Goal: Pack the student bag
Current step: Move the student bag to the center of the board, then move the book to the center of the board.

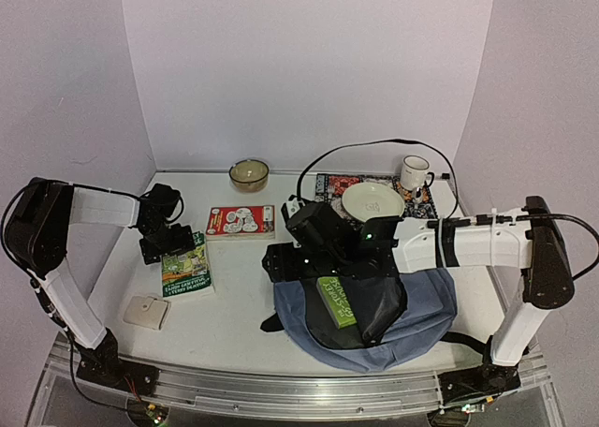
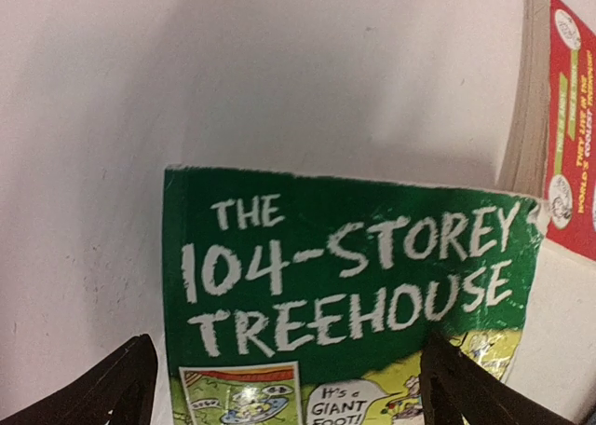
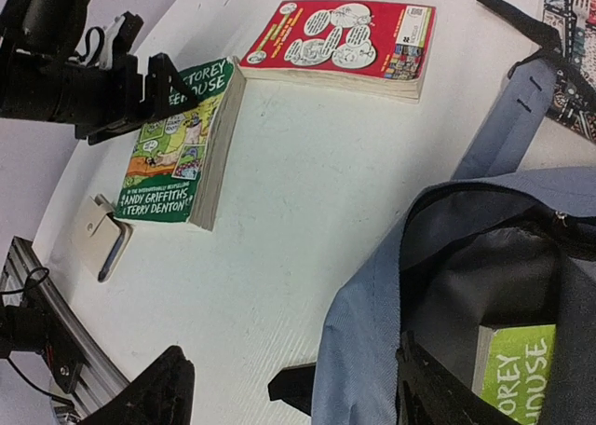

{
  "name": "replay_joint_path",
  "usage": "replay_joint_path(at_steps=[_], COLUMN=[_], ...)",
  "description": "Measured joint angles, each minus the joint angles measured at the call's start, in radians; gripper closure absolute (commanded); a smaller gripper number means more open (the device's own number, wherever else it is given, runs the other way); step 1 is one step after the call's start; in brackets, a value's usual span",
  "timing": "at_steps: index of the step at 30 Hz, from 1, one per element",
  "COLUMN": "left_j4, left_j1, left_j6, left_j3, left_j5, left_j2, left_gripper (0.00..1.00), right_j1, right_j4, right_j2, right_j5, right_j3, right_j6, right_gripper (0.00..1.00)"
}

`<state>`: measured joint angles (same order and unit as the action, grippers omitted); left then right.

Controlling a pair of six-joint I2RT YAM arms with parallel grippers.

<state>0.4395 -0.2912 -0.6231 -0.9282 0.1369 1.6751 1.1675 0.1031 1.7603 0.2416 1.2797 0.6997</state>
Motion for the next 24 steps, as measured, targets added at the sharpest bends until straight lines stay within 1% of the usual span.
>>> replay_joint_path(at_steps=[6, 10, 14, 19, 24], left_j4=[-0.035, -0.057, -0.059, -0.048, -0.022], left_j1=[-0.027, -0.095, -0.19, -0.278, -0.306], left_j6=[0.015, 0.009, -0.02, -0.066, -0.113], left_j3=[0.01, 0.071, 0.148, 0.225, 0.287], left_j5=[-0.033, -0.052, -0.102, -0.159, -0.199], left_j2=[0.003, -0.046, -0.117, -0.198, -0.283], left_gripper=[0.12, 0.15, 0.16, 0.17, 0.16], right_j1=[0.0, 0.0, 0.0, 0.0, 0.0], right_j4=[0.0, -0.002, -0.001, 0.002, -0.01], right_j2=[0.043, 0.082, 0.123, 0.178, 0.244], right_j5=[-0.048, -0.084, -0.127, -0.173, -0.21], right_j3=[0.02, 0.051, 0.084, 0.115, 0.168], right_j6=[0.004, 0.01, 0.028, 0.047, 0.057], right_gripper=[0.25, 0.26, 0.28, 0.29, 0.3])
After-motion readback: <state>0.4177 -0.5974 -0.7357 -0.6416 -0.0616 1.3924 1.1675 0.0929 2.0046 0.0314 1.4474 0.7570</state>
